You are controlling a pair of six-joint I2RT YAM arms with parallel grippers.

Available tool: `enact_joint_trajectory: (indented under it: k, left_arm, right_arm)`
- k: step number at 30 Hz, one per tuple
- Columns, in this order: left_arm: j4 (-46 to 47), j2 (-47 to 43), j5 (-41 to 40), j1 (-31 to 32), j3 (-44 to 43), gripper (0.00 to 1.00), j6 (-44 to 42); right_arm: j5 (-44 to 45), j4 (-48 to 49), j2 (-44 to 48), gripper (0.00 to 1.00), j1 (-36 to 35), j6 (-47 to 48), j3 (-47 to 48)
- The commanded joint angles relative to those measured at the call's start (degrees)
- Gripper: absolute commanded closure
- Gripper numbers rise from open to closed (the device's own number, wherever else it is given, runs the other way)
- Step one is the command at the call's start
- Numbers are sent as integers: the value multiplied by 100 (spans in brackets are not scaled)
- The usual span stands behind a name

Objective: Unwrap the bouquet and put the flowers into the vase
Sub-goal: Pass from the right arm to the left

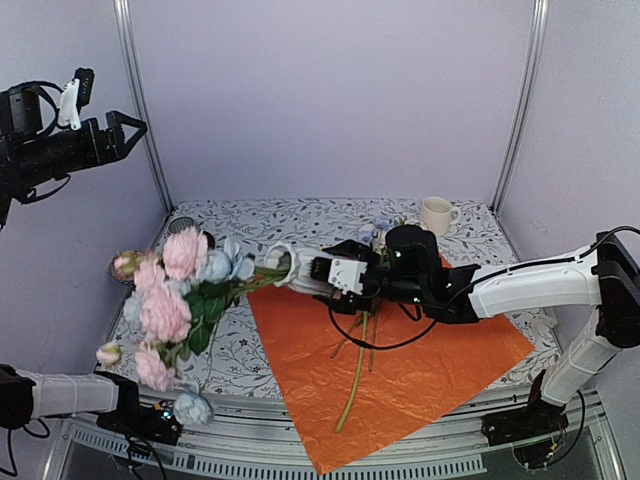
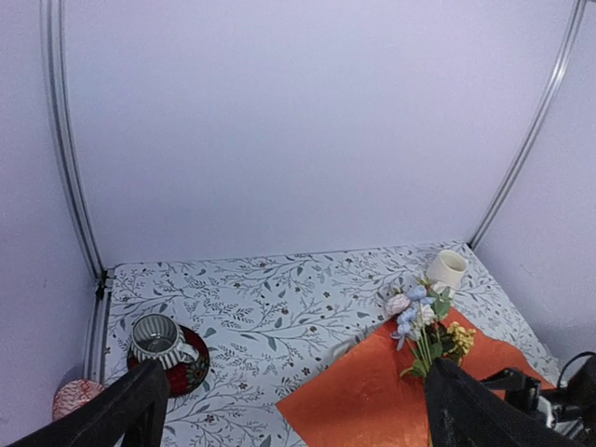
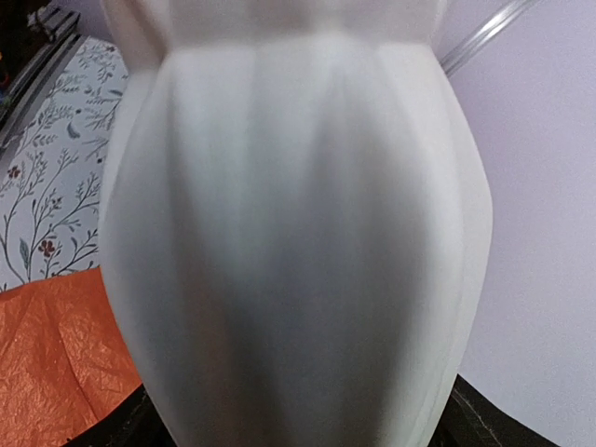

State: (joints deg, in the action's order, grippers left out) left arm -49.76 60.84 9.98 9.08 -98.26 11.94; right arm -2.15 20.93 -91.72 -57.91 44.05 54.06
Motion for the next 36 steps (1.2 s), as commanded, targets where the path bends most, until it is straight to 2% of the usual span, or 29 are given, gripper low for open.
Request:
enact_joint_trajectory:
  k: [1, 8, 12, 19, 26, 30, 36]
  left_arm:
    - [532, -335, -434, -81, 274, 2, -139]
    - [986, -1011, -258, -78, 825, 2, -147]
    - [1509, -1558, -2, -81, 1633, 2, 133]
    - [3106, -2587, 1372, -67, 3814, 5, 893]
    - [4078, -2616, 2428, 1, 4935, 5, 1448]
    - [5046, -2528, 2589, 560, 5586, 6, 1728]
    - [5738, -1823, 1473, 2421, 5645, 5, 1254]
  right_arm:
    - [-541, 966, 549, 42, 506, -1318, 40]
    - [-837, 992, 689, 40, 1127, -2737, 170]
    - [-909, 983, 720, 40, 1222, -3538, 342]
    - [-1202, 1008, 530, 41, 1229, -4781, 727]
    - [-1692, 1042, 324, 44, 1227, -5319, 1006]
    - [-1914, 1098, 224, 45, 1219, -5436, 1046]
    - [-2224, 1225, 66, 46, 1212, -5638, 1110]
